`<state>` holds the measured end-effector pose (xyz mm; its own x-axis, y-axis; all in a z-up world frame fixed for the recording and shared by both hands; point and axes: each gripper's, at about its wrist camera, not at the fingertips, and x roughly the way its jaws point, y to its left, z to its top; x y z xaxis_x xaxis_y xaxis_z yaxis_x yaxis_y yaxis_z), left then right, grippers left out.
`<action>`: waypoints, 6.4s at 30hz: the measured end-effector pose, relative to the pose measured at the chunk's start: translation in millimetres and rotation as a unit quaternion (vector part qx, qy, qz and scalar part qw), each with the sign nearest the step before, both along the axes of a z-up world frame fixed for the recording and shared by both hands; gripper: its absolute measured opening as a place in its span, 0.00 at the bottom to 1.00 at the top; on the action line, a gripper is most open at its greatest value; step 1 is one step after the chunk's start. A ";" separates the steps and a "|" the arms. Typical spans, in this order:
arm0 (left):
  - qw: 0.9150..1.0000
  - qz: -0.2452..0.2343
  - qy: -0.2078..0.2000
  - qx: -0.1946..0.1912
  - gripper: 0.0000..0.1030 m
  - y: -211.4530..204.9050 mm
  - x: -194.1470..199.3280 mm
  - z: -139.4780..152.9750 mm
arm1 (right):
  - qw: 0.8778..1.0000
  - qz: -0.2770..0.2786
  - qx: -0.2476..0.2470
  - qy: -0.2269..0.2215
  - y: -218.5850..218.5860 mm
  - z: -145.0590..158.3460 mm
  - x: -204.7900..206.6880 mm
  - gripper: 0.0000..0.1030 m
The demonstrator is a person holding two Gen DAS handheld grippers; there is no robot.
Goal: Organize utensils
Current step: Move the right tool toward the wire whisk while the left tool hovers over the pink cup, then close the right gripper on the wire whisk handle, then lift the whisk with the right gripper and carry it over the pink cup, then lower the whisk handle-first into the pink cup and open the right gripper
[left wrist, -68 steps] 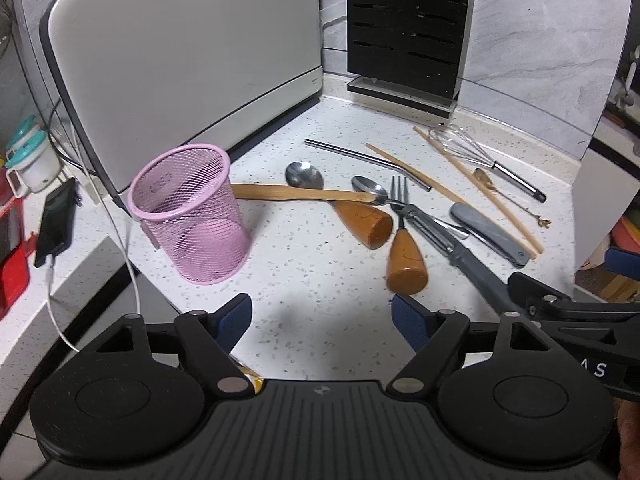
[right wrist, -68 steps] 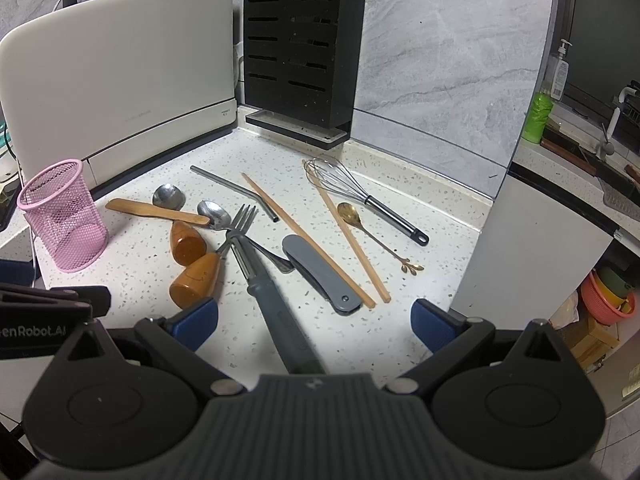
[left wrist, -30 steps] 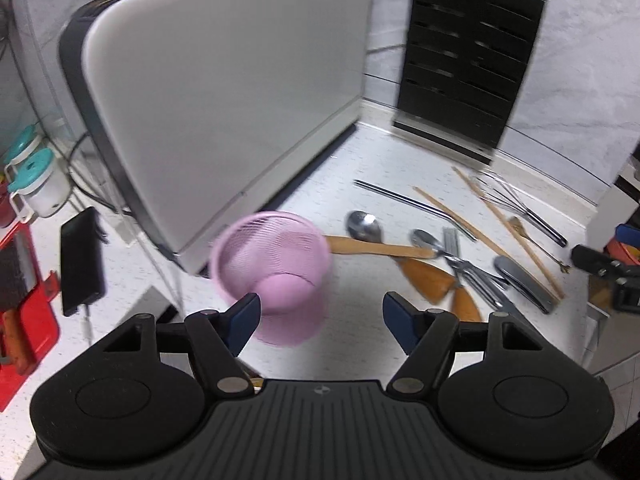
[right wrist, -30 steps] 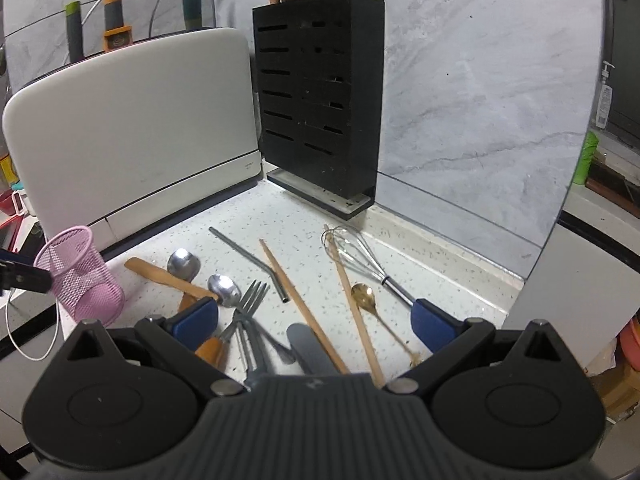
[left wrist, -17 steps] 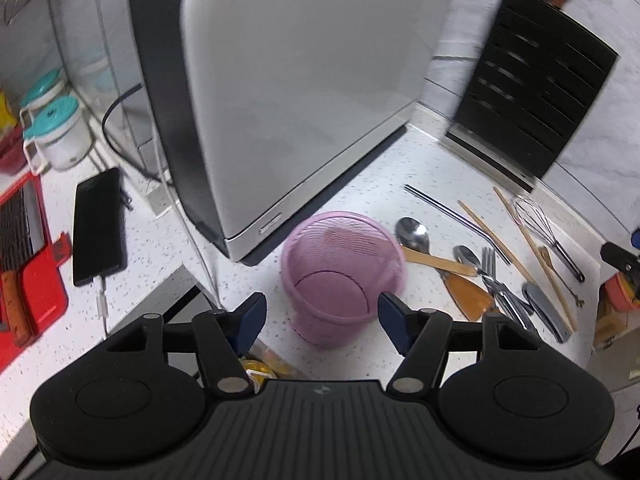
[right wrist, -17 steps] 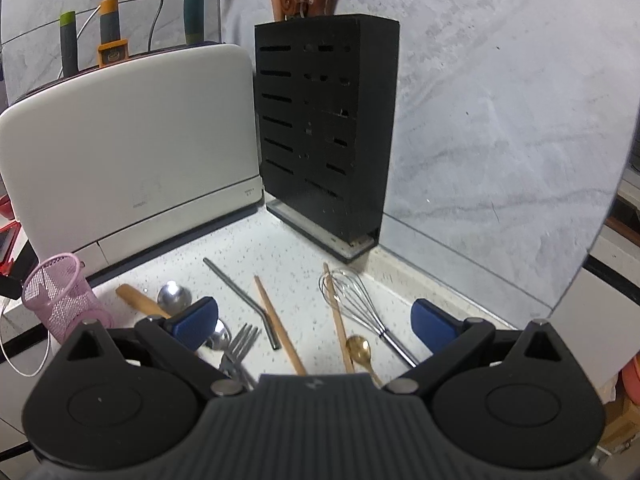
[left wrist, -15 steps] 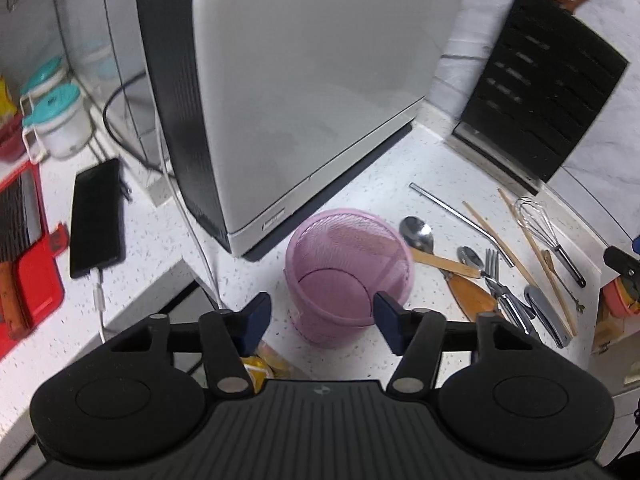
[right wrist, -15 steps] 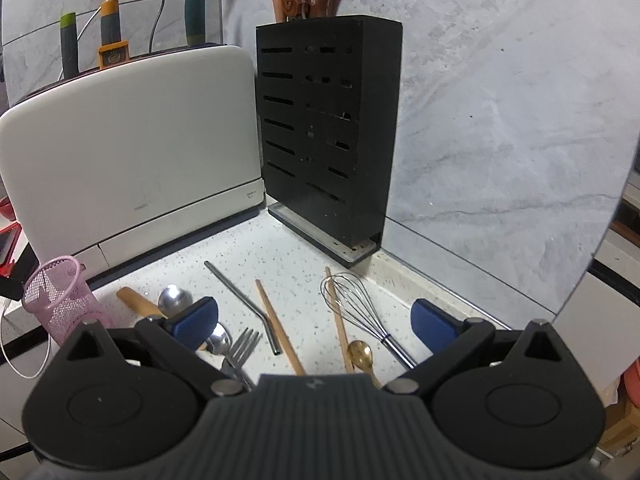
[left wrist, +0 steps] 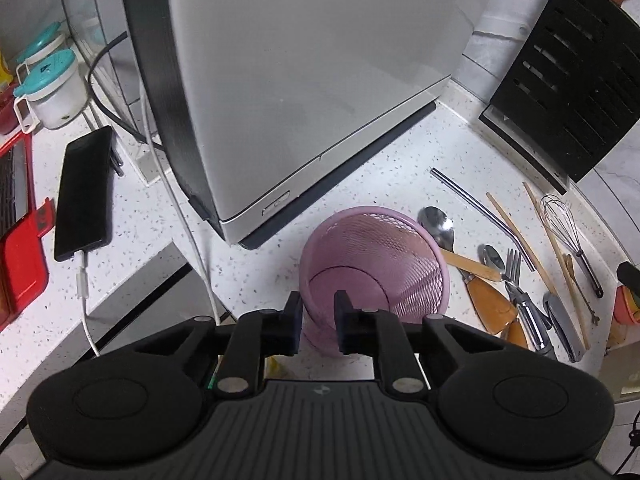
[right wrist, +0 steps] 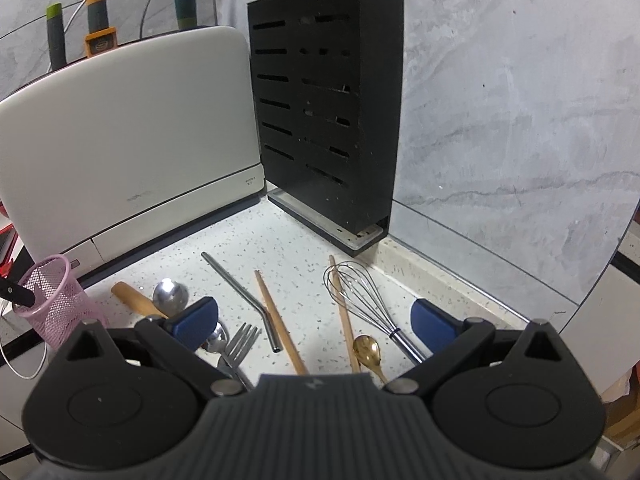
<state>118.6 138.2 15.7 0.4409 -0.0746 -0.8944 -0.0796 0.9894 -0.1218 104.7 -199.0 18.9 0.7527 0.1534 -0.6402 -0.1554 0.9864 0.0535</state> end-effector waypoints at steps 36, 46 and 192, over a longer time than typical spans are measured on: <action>0.999 -0.025 0.000 0.023 0.08 -25.7 48.3 -6.6 | 0.950 0.187 -0.117 0.222 -18.3 -50.6 146.7 0.62; 0.999 -0.037 0.000 0.020 0.08 -28.2 46.7 -8.4 | 0.933 0.214 -0.143 0.249 3.9 -64.6 174.9 0.61; 0.998 -0.049 -0.010 -0.033 0.09 -17.8 22.8 2.7 | 0.897 0.414 -0.086 0.125 233.7 40.2 100.5 0.33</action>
